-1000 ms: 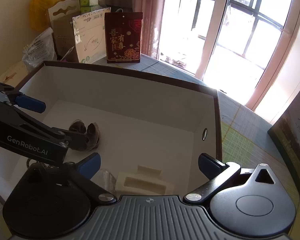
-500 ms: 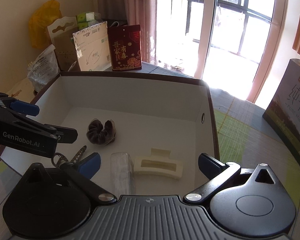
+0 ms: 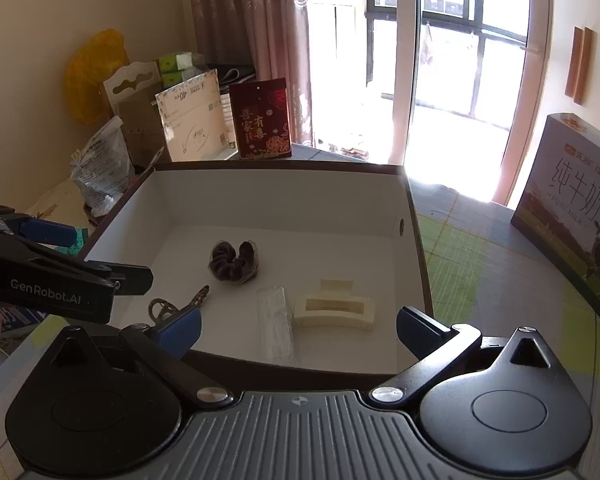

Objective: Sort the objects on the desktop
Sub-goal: 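Withdraw both tools from the box toward the loose items on the table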

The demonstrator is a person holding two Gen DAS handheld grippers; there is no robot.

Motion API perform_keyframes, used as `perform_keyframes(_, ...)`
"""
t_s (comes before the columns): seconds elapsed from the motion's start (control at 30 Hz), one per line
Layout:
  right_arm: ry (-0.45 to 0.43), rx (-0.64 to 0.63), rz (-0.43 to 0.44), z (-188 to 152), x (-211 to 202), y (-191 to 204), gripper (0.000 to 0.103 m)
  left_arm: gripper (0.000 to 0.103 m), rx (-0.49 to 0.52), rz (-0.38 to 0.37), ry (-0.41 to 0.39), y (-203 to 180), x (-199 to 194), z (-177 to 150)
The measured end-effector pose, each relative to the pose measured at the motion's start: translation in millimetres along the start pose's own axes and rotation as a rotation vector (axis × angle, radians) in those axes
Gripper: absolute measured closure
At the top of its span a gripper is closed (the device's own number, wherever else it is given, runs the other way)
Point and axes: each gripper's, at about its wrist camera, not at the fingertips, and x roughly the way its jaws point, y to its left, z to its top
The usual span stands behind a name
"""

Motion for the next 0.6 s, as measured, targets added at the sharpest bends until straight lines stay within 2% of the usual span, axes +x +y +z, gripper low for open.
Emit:
perform_keyframes(0.3,-0.045,0.029,0.014,-18,-38,7,0.002,0.001,-0.02,-0.016,-0.027,-6,-36,-24)
perform_keyframes(0.6,-0.043,0.03,0.021,-46,-62,17,0.002,0.001,-0.017,-0.029,-0.033,-16,-63,-53)
